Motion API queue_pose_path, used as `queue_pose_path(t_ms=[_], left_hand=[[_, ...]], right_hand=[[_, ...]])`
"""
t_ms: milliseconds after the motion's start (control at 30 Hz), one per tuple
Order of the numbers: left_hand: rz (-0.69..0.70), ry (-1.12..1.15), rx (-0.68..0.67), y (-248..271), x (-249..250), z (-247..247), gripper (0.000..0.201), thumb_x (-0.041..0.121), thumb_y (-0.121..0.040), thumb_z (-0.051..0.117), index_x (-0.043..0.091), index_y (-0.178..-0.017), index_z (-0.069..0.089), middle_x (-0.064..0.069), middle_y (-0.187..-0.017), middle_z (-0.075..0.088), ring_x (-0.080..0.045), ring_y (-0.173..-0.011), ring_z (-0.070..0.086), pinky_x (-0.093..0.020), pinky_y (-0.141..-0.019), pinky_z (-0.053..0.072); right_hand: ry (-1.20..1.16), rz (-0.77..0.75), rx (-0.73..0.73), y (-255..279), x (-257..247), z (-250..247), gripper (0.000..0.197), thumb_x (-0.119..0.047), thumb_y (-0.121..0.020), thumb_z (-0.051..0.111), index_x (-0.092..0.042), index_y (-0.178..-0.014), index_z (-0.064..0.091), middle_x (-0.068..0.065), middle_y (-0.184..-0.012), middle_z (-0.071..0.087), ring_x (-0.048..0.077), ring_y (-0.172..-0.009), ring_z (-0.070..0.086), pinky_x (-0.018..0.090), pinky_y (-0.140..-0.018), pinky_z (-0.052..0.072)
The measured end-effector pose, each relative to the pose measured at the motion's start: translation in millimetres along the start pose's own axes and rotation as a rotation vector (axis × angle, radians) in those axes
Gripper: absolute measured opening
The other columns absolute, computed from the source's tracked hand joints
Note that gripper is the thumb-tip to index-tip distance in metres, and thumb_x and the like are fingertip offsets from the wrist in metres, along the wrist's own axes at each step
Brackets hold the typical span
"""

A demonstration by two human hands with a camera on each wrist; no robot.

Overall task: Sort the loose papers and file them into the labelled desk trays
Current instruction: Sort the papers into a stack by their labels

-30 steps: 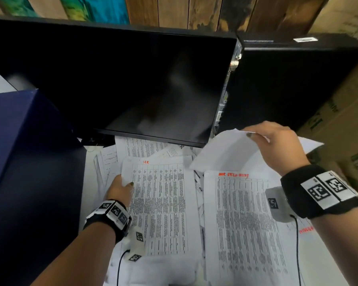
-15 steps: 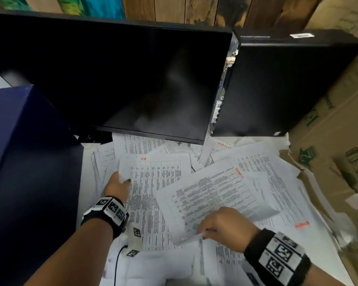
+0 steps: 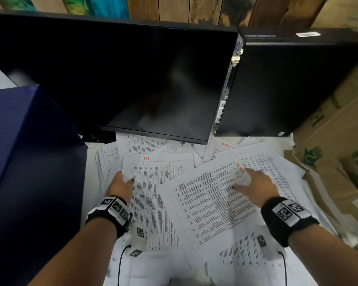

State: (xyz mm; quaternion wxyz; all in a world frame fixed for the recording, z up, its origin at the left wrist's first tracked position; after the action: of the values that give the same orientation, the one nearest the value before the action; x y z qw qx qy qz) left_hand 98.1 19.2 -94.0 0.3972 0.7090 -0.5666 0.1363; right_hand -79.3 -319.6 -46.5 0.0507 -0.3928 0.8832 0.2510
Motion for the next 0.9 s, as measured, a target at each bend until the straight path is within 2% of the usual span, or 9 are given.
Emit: queue_pose_path(t_ms=[67,167,267,367,467,567,667,767,900], left_hand=[[-0.010,-0.007,-0.007,1,1,0,0.023,0.021,-0.096,0.049,0.014,-0.116,0.044,-0.004,-0.102,0.058,-0.028,-0.096,0.056,-0.036,-0.083,0.046],[-0.015,-0.020,-0.014,0,2,-1,0.025,0.022,-0.096,0.049,0.013,-0.119,0.044,-0.005,-0.106,0.058,-0.028,-0.098,0.056,-0.038,-0.087,0.046],[-0.012,-0.019,-0.014,0,2,-1,0.027,0.022,-0.096,0.049,0.013,-0.121,0.044,-0.007,-0.110,0.060,-0.024,-0.090,0.054,-0.034,-0.082,0.045],[-0.021,-0.017,-0.015,0,2,-2,0.030,0.022,-0.096,0.049,0.013,-0.124,0.043,-0.008,-0.114,0.060,-0.028,-0.098,0.057,-0.036,-0.084,0.045],[-0.026,-0.024,-0.017,2,4,-2,0.032,0.021,-0.096,0.048,0.011,-0.126,0.042,-0.008,-0.115,0.059,-0.032,-0.107,0.057,-0.037,-0.086,0.045],[-0.023,-0.025,-0.013,7,8,-2,0.032,0.020,-0.097,0.047,0.009,-0.126,0.042,-0.008,-0.113,0.057,-0.032,-0.109,0.055,-0.036,-0.089,0.043],[-0.014,-0.015,-0.013,8,8,-3,0.030,0.020,-0.097,0.047,0.010,-0.125,0.043,-0.010,-0.117,0.058,-0.028,-0.102,0.055,-0.036,-0.089,0.043],[-0.018,0.000,-0.013,8,8,-3,0.028,0.019,-0.097,0.047,0.011,-0.124,0.044,-0.009,-0.117,0.059,-0.025,-0.097,0.053,-0.036,-0.088,0.043],[-0.021,-0.005,-0.016,13,13,-4,0.033,0.019,-0.098,0.046,0.009,-0.129,0.041,-0.003,-0.112,0.054,-0.031,-0.111,0.053,-0.036,-0.090,0.042]], right_hand=[[0.176,0.038,-0.091,-11,11,6,0.104,-0.061,-0.069,0.069,-0.024,-0.149,0.014,0.005,-0.155,0.020,0.029,-0.141,0.023,0.057,-0.110,0.025],[0.279,-0.057,-0.158,-20,19,11,0.106,-0.056,-0.071,0.070,-0.029,-0.150,0.004,-0.005,-0.159,-0.002,0.021,-0.147,-0.002,0.065,-0.110,0.008],[0.303,-0.074,-0.196,-30,30,1,0.104,-0.047,-0.070,0.075,-0.045,-0.147,0.003,-0.008,-0.158,-0.009,0.021,-0.146,-0.011,0.070,-0.108,0.002],[0.331,-0.166,-0.280,-35,28,-5,0.104,-0.036,-0.071,0.077,-0.053,-0.143,0.005,-0.007,-0.158,-0.011,0.023,-0.145,-0.014,0.070,-0.106,-0.001],[0.279,-0.258,-0.338,-29,13,-1,0.096,-0.036,-0.073,0.075,-0.054,-0.143,0.011,-0.010,-0.157,-0.008,0.023,-0.145,-0.010,0.066,-0.109,-0.001],[0.059,-0.272,-0.264,-24,7,1,0.066,-0.043,-0.086,0.061,-0.049,-0.141,0.026,-0.015,-0.156,0.003,0.025,-0.146,0.006,0.057,-0.115,0.011],[-0.192,-0.017,0.018,-33,36,-25,0.046,-0.023,-0.095,0.049,-0.027,-0.141,0.040,0.002,-0.151,0.033,0.027,-0.135,0.038,0.041,-0.111,0.031],[0.005,0.231,0.022,-42,77,-44,0.055,-0.019,-0.092,0.053,-0.012,-0.144,0.034,0.015,-0.143,0.044,0.031,-0.129,0.044,0.039,-0.107,0.037],[0.067,0.266,-0.047,-38,92,-42,0.081,-0.032,-0.082,0.070,-0.007,-0.145,0.026,0.016,-0.143,0.044,0.032,-0.127,0.046,0.037,-0.102,0.038]])
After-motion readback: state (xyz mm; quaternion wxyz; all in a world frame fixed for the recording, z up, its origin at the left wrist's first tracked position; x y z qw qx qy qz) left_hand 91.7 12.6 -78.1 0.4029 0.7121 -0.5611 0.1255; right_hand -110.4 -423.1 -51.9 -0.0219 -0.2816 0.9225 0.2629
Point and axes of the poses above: each hand's wrist, its own y-axis away from the middle knuckle, its own z-axis out of the palm, x = y × z, the point moved 3 cm from there along -y, towards the middle knuckle
